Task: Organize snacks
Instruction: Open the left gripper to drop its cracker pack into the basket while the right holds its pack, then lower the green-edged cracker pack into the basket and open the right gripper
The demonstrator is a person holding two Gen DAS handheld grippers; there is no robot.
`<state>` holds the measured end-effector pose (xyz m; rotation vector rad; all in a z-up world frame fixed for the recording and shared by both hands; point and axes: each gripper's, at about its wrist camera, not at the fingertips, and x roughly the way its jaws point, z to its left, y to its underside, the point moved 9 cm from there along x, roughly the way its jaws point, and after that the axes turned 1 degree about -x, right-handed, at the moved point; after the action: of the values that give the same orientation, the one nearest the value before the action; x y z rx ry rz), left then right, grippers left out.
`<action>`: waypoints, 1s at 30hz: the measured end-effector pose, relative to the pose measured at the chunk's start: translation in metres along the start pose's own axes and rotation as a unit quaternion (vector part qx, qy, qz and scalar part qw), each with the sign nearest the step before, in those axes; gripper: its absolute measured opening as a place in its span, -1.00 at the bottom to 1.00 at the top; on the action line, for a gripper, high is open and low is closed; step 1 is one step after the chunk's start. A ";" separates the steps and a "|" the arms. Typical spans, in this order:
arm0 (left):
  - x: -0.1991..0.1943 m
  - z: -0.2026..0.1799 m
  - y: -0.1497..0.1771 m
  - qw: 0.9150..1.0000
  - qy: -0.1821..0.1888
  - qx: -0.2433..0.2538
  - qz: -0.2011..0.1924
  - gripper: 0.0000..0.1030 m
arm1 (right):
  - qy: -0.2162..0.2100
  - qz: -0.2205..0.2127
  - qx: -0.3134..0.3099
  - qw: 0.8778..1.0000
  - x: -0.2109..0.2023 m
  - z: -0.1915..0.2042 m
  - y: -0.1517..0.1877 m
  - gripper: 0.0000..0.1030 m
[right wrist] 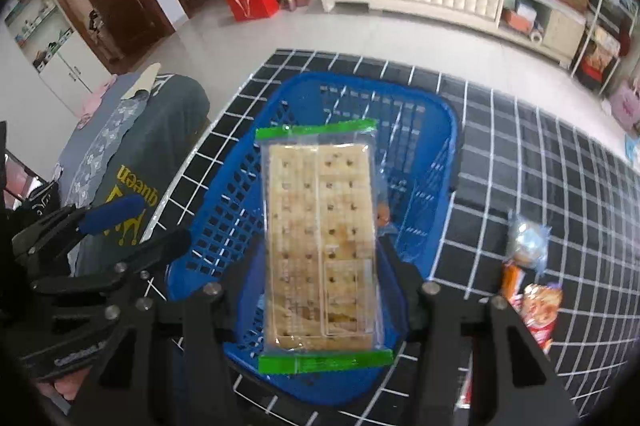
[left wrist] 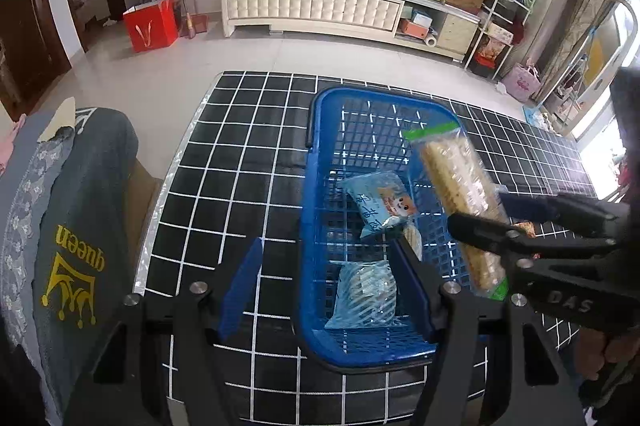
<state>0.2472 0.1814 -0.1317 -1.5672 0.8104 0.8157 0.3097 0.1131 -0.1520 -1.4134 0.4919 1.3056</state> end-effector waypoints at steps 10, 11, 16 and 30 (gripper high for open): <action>0.019 0.003 0.006 1.000 0.011 -0.008 0.014 0.24 | 0.010 0.022 0.003 1.000 0.014 0.001 0.005 0.16; 0.020 0.003 0.006 1.000 0.011 -0.008 0.015 0.24 | 0.019 0.019 0.000 1.000 0.013 0.000 0.006 0.19; 0.016 -0.003 0.007 1.000 0.010 -0.005 0.014 0.24 | 0.052 0.003 0.001 0.999 0.001 -0.010 0.005 0.55; -0.021 -0.056 0.002 0.999 0.017 0.042 -0.017 0.29 | 0.055 -0.055 0.047 0.996 -0.083 -0.067 0.017 0.66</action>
<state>0.2385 0.1275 -0.1078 -1.5196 0.8293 0.7235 0.2981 0.0194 -0.0994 -1.4195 0.5349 1.1079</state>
